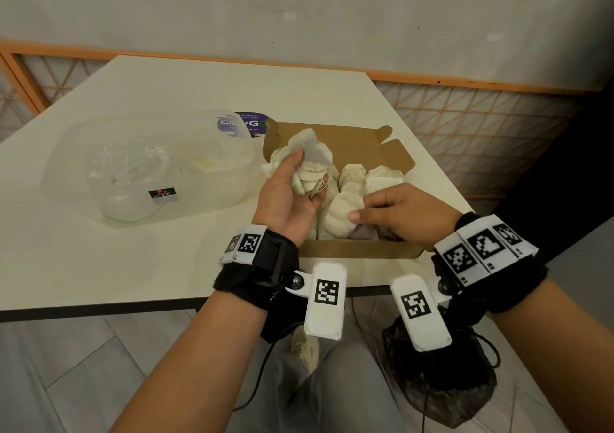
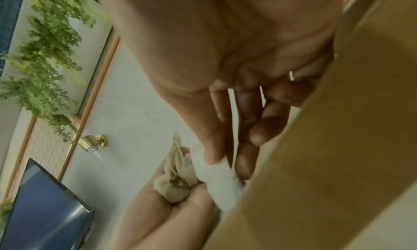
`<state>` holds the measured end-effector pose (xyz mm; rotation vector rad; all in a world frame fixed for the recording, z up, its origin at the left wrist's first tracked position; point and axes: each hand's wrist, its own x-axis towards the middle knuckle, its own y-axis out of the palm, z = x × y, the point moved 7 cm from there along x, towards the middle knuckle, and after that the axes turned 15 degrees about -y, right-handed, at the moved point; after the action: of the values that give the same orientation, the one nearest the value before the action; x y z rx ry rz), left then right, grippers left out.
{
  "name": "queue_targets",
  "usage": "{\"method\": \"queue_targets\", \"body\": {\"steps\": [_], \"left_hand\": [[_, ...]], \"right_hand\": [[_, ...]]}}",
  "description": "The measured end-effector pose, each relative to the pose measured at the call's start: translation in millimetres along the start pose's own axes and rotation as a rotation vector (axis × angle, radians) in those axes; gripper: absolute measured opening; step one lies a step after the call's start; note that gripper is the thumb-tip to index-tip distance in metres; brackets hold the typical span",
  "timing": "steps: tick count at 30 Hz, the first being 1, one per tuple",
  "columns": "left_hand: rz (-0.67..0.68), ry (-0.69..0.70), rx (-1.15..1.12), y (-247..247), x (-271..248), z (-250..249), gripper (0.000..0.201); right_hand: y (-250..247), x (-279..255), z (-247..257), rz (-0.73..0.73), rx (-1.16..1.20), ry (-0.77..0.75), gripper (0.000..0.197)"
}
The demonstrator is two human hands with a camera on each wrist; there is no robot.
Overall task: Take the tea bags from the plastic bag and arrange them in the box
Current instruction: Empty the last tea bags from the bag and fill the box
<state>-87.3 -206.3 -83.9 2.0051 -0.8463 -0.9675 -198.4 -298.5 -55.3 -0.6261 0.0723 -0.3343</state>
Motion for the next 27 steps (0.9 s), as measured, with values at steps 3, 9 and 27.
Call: {"method": "queue_targets", "body": {"steps": [3,9,27], "left_hand": [[0.009,0.002,-0.008,0.3,-0.5,-0.3,0.006],[0.005,-0.012,-0.006,-1.1,-0.3,0.5,0.005],[0.019,-0.010,-0.015,-0.8,-0.6,0.8,0.006]], "right_hand": [[3.0,7.2,4.3,0.082,0.048,0.030,0.020],[19.4,18.4,2.8,0.242,-0.212,0.119,0.029],[-4.0,11.8,-13.4,-0.110,-0.373,0.074,0.025]]}}
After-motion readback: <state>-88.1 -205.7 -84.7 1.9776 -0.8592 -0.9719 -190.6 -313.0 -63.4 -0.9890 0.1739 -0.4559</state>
